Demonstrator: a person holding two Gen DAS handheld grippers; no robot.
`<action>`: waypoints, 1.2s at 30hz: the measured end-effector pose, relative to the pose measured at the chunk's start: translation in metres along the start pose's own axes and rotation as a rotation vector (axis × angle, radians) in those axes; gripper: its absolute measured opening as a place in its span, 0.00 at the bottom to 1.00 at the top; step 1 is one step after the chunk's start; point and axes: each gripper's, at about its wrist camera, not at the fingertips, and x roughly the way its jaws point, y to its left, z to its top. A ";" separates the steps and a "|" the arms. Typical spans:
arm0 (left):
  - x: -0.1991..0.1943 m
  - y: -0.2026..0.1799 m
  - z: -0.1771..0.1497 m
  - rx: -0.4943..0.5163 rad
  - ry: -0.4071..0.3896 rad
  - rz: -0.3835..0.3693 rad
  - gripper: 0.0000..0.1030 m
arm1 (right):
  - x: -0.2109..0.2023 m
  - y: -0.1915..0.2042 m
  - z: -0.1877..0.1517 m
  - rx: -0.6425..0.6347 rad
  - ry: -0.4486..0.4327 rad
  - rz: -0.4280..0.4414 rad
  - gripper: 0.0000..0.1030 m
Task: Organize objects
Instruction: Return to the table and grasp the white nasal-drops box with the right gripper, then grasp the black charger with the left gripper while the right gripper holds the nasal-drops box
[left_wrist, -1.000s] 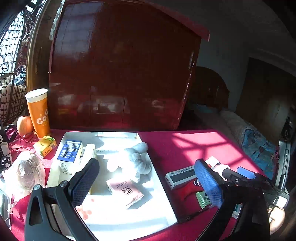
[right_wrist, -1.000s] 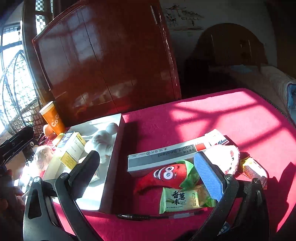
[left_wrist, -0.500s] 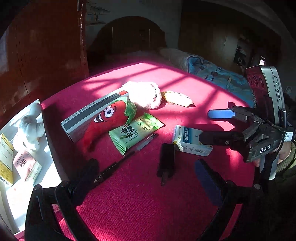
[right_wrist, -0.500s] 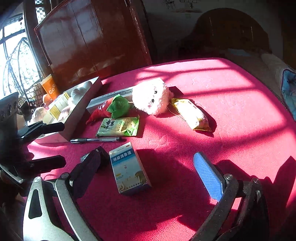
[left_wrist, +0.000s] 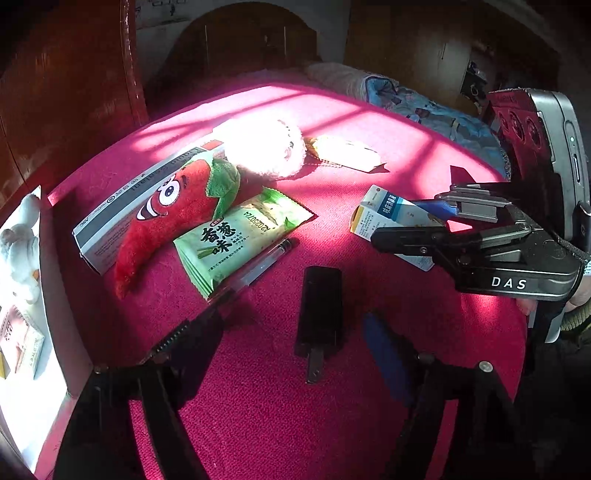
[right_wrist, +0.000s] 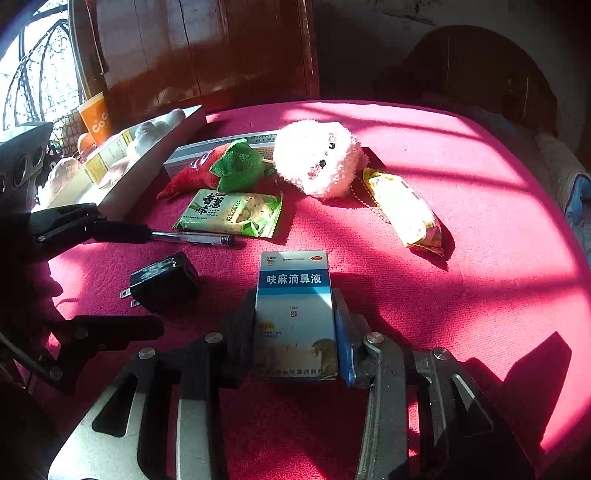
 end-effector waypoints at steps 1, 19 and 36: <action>0.001 -0.002 0.000 0.011 -0.009 0.022 0.66 | -0.001 -0.002 -0.001 0.012 -0.006 0.007 0.35; -0.013 -0.023 -0.010 0.038 -0.068 0.075 0.19 | -0.006 -0.006 -0.009 0.047 -0.039 0.035 0.36; -0.046 -0.009 -0.011 -0.041 -0.180 0.094 0.19 | -0.007 -0.005 -0.008 0.068 -0.048 -0.005 0.35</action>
